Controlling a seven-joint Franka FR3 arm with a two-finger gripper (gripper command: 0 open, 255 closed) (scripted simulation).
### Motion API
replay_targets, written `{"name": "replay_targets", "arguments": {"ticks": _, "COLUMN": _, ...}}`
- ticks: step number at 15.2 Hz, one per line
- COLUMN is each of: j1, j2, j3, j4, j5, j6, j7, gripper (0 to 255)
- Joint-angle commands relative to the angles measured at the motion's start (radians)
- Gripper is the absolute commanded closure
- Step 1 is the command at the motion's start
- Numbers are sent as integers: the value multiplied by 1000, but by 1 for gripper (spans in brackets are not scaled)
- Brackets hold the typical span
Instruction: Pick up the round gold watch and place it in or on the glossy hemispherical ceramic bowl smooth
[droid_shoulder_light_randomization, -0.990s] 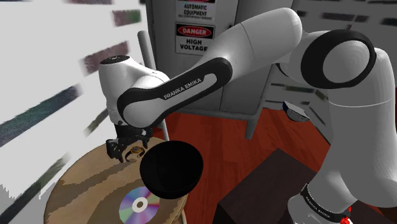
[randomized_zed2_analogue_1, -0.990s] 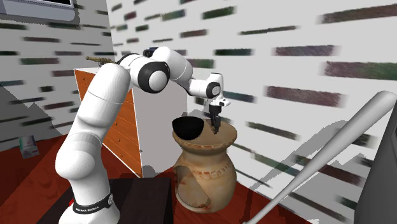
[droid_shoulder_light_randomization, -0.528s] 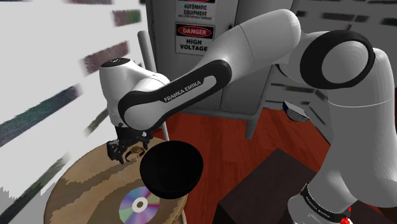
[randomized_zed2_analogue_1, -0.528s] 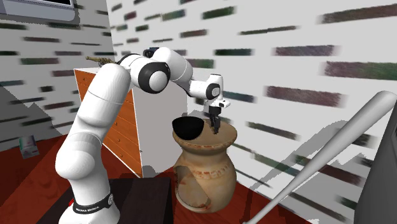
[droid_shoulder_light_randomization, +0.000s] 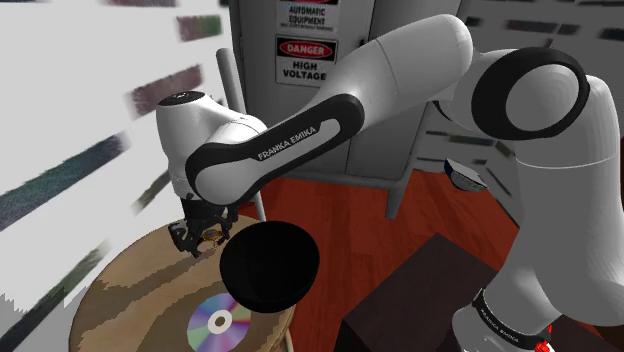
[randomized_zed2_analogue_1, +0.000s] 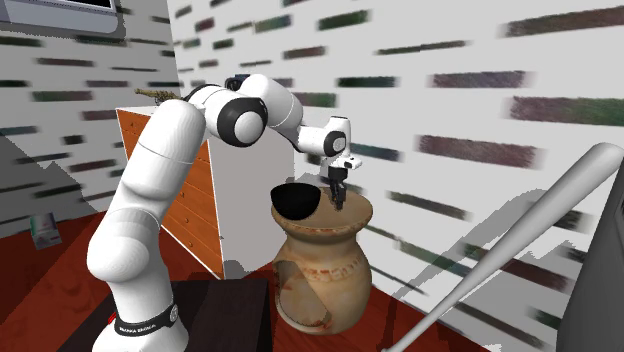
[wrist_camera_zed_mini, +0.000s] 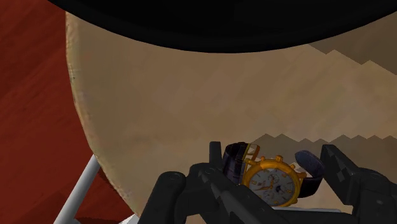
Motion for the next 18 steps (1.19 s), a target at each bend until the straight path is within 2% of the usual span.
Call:
{"name": "replay_targets", "arguments": {"ticks": 1, "j1": 0, "j2": 0, "j3": 0, "j4": 0, "j5": 0, "j6": 0, "j7": 0, "gripper": 255}}
{"name": "replay_targets", "arguments": {"ticks": 3, "j1": 0, "j2": 0, "j3": 0, "j4": 0, "j5": 0, "j6": 0, "j7": 0, "gripper": 255}}
{"name": "replay_targets", "arguments": {"ticks": 18, "j1": -5, "j2": -68, "j3": 20, "j4": 105, "j5": 35, "j6": -167, "j7": -22, "gripper": 255}}
